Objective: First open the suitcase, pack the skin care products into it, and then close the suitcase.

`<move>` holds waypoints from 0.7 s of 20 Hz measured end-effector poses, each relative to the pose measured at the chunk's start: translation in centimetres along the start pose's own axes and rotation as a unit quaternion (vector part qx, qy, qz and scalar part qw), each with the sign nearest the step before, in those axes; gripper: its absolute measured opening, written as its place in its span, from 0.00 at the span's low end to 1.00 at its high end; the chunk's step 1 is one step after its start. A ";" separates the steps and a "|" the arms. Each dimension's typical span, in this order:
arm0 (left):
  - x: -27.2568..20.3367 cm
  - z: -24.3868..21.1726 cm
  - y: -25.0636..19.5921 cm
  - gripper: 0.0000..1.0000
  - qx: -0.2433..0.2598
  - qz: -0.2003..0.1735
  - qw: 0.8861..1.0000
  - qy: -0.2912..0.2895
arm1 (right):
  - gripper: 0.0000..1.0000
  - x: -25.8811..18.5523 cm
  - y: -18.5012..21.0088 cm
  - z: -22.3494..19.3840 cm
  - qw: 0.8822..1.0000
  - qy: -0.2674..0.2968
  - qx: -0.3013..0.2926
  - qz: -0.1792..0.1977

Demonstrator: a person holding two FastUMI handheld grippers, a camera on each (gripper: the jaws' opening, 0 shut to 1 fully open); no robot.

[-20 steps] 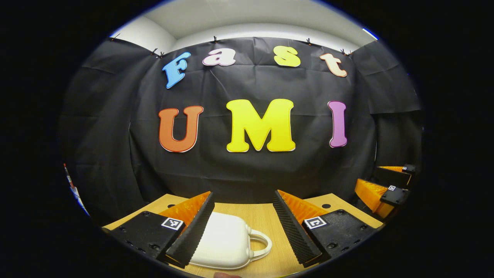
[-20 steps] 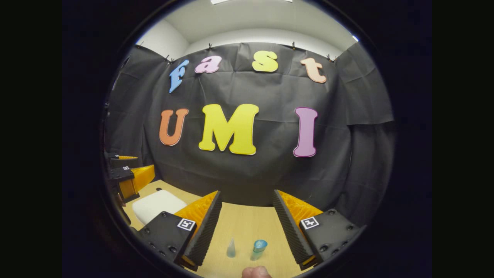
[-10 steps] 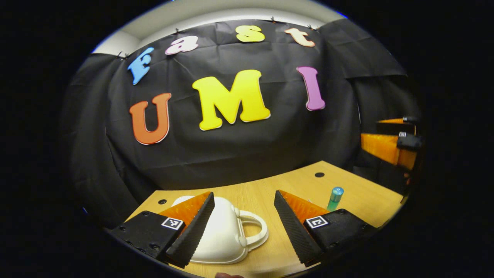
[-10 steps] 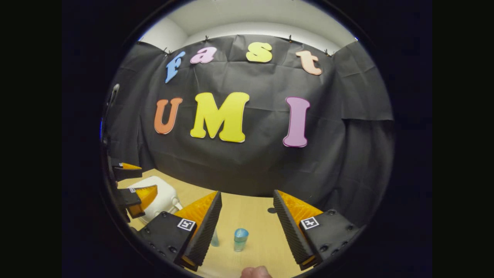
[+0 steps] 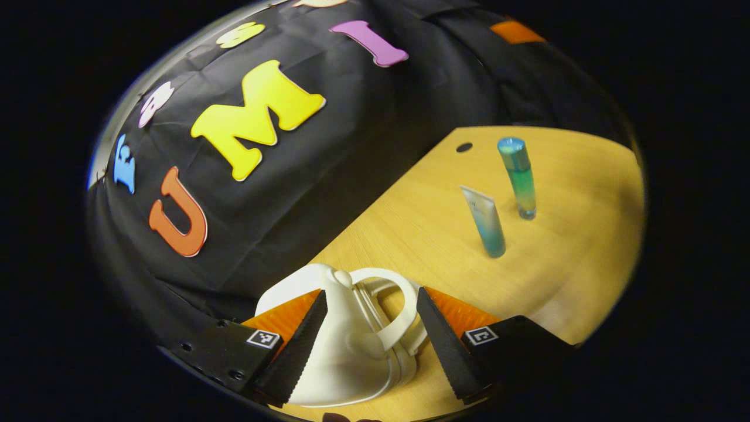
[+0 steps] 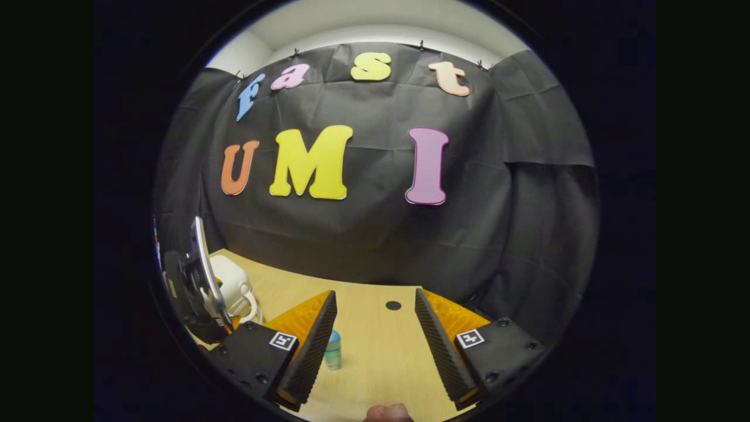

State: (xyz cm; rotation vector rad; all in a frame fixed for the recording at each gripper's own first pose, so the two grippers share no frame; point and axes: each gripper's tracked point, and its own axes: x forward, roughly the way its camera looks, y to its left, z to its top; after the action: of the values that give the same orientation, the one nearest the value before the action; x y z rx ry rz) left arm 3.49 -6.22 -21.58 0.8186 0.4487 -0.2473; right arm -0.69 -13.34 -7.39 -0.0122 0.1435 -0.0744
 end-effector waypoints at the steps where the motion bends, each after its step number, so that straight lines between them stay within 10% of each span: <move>1: 0.5 -0.7 -0.8 0.98 0.022 0.000 1.000 0.014 | 0.80 0.0 -0.6 -0.1 1.000 0.000 0.002 -0.002; 9: 3.0 -3.1 -2.7 0.95 0.107 -0.009 0.990 0.096 | 0.80 -0.8 -5.1 -0.8 0.999 0.005 0.013 -0.044; 14: 4.5 -4.8 -2.4 0.55 0.102 -0.017 0.986 0.133 | 0.80 -3.1 -4.1 -1.3 0.997 0.011 0.012 -0.069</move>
State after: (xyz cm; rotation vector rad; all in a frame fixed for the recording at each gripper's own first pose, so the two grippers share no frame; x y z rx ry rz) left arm 5.11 -4.37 -28.13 1.0508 0.6973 -0.2176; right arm -4.19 -17.16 -8.20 0.0029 0.1645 -0.2137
